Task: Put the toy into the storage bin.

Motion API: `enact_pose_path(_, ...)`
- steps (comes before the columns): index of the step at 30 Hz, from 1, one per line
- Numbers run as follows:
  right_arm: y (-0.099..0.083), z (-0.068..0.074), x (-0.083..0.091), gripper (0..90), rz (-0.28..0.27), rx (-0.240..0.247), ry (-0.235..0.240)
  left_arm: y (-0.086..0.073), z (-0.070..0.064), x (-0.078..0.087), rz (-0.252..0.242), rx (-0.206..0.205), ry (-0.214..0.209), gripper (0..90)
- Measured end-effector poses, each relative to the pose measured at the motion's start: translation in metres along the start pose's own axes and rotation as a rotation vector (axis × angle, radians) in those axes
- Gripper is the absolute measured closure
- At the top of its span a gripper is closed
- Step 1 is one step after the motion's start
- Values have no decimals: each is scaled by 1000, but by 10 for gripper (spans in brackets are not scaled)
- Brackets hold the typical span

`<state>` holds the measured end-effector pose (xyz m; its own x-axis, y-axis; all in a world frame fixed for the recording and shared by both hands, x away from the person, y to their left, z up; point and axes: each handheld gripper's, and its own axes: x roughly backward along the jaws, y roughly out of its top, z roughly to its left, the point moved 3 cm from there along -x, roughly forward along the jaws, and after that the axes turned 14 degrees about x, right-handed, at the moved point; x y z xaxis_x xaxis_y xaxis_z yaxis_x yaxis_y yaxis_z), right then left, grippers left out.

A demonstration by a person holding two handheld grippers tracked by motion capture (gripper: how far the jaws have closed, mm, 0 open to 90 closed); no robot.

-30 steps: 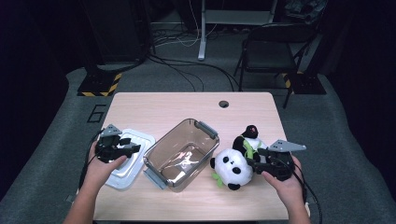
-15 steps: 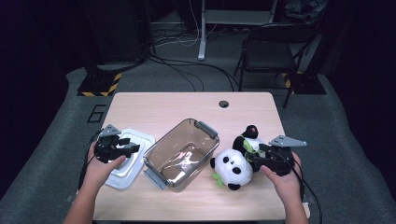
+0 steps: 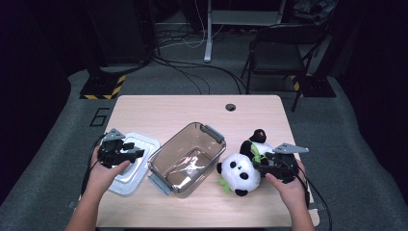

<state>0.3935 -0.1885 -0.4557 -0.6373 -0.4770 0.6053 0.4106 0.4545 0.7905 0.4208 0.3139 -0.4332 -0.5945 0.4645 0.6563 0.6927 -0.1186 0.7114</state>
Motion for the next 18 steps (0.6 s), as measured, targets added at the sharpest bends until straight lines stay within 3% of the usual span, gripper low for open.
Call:
enact_pose_path(4,-2,3,-4,420,57,39,-43,1,-1,1,-15,0,-3,436)
enact_pose_path(8,-2,5,-6,465,78,69,-57,1,-2,2,-11,-5,-7,436)
enact_pose_path(11,-3,6,-7,562,87,67,-28,2,-3,2,-15,-3,-10,437)
enact_pose_path(14,-4,3,-7,605,87,63,0,3,-3,3,-6,-13,-9,436)
enact_pose_path(18,-5,3,-5,650,83,77,7,7,-3,10,-32,-3,-27,436)
